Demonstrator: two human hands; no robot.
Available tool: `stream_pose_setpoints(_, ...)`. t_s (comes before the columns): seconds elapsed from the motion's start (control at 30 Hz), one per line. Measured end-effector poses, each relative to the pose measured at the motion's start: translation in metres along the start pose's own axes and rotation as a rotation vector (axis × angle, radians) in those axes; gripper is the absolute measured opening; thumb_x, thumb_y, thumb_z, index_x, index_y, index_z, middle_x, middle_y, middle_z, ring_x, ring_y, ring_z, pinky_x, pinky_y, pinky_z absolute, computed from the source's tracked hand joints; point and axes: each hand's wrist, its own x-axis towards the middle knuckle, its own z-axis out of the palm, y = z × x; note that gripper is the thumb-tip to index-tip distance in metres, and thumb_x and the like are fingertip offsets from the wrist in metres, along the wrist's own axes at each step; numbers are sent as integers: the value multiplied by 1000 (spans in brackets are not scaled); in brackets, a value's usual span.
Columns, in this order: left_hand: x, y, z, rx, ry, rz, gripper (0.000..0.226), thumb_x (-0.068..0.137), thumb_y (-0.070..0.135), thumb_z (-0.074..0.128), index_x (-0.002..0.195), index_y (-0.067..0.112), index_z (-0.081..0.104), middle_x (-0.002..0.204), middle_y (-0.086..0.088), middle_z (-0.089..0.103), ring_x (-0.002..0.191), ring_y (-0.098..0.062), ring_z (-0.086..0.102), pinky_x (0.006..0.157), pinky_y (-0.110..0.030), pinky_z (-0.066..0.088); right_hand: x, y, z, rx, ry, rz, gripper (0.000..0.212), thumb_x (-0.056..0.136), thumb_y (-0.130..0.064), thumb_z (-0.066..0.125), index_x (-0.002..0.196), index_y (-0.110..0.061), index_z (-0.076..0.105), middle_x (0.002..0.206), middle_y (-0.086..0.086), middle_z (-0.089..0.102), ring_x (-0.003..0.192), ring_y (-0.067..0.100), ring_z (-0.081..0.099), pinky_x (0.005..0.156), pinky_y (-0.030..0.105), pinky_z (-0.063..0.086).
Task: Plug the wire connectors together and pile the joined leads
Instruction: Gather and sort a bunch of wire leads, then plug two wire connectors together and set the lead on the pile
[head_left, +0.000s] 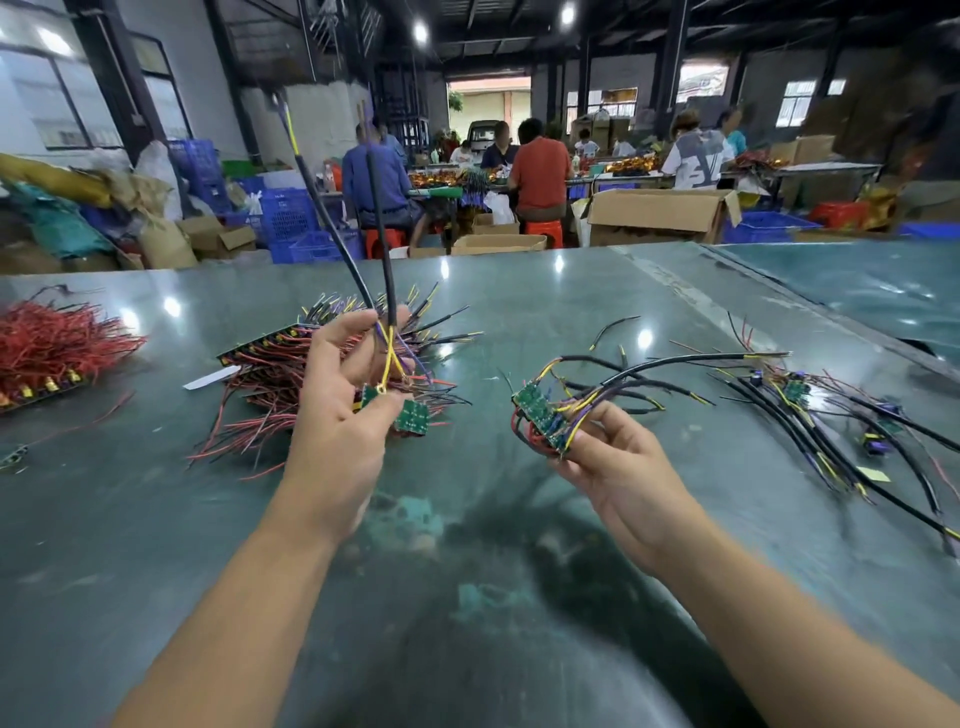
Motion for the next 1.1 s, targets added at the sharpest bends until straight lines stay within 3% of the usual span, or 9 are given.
stream_pose_setpoints(0.17, 38, 0, -8, 38, 20, -175, 61, 79, -17, 46, 118, 29, 44, 129, -1, 61, 96, -15, 57, 82, -32, 40, -3, 4, 2, -109, -55, -13, 30, 94, 10, 42, 98, -12, 62, 94, 3, 73, 86, 17, 71, 73, 20, 54)
stream_pose_setpoints(0.23, 54, -5, -13, 383, 23, -281, 62, 87, -13, 47, 133, 27, 36, 134, -12, 54, 100, -19, 57, 87, -33, 42, -3, 4, 2, -148, -59, -8, 29, 93, 9, 44, 98, -12, 62, 93, 2, 73, 84, 14, 70, 67, 17, 52)
stream_pose_setpoints(0.3, 62, -8, -18, 960, 52, -350, 62, 87, 1, 54, 141, 21, 33, 134, -17, 50, 113, -30, 52, 96, -36, 37, -2, 4, 1, -182, -58, -6, 28, 93, 9, 46, 95, -13, 63, 89, 0, 73, 80, 11, 70, 63, 15, 50)
stream_pose_setpoints(0.37, 54, -5, -14, 1213, 207, -160, 56, 80, -1, 53, 133, 13, 45, 129, -17, 52, 118, -35, 44, 103, -37, 30, -1, 5, 0, -212, -58, -8, 30, 93, 9, 45, 92, -14, 63, 82, -3, 74, 75, 7, 69, 62, 14, 49)
stream_pose_setpoints(0.47, 22, -5, 12, 1024, 299, 217, 39, 73, -7, 49, 104, 13, 63, 105, -4, 61, 100, -26, 49, 90, -31, 36, 1, 6, -3, -249, -66, -18, 31, 93, 11, 40, 95, -11, 62, 84, 0, 74, 78, 11, 70, 66, 15, 51)
stream_pose_setpoints(0.57, -11, -15, 42, 629, 15, -84, 23, 85, 1, 59, 91, 23, 63, 87, 8, 65, 79, -13, 59, 75, -20, 46, 1, 6, -3, -271, -70, -39, 32, 93, 13, 40, 100, -9, 62, 91, 6, 73, 86, 19, 70, 72, 20, 52)
stream_pose_setpoints(0.67, -28, -28, 54, 273, -119, -421, 19, 89, 4, 61, 87, 22, 67, 78, 10, 69, 74, -8, 61, 74, -25, 53, 0, 6, -2, -362, -77, -61, 33, 92, 12, 43, 105, -11, 64, 93, 13, 70, 88, 23, 66, 83, 32, 54)
stream_pose_setpoints(0.83, -35, -36, 51, 11, -101, -457, 23, 91, -4, 55, 93, 14, 69, 86, 5, 73, 81, -6, 66, 77, -24, 56, -2, 5, -1, -357, -60, -35, 26, 92, 6, 51, 105, -7, 69, 103, 13, 72, 98, 26, 66, 95, 36, 51)
stream_pose_setpoints(1.1, -40, -41, 46, 9, -52, -532, 19, 83, -7, 63, 85, 12, 66, 75, 1, 73, 71, -6, 67, 64, -19, 54, -4, 1, -5, -301, -60, 178, 19, 87, -1, 62, 80, -12, 76, 85, 10, 73, 78, 13, 66, 73, 21, 57)
